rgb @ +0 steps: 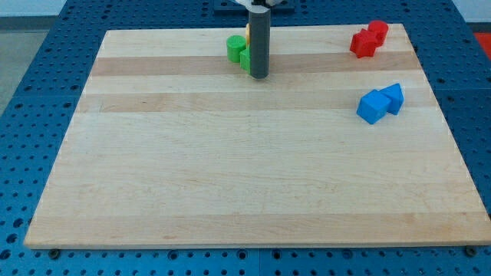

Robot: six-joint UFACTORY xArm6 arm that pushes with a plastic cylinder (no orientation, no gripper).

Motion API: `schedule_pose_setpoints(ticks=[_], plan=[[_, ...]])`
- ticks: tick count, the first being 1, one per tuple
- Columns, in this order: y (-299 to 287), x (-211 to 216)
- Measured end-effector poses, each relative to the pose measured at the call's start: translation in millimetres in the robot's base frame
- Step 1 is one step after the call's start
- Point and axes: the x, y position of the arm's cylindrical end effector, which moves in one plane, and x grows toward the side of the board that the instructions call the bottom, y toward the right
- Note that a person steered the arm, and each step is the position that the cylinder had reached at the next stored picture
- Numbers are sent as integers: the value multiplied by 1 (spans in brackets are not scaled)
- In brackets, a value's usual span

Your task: Move the yellow hexagon to the yellow heart

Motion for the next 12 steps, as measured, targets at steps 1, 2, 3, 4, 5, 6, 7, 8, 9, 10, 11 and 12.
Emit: schedule_pose_setpoints(ticks=[1, 2, 3, 4, 5, 6, 7, 8, 9, 10, 11, 12], plan=[[7, 1], [50, 1], [99, 4], [137, 5], [157, -1], [220, -15], [271, -18], [283, -42], [283, -77], [277, -87], [245, -92], [215, -93]])
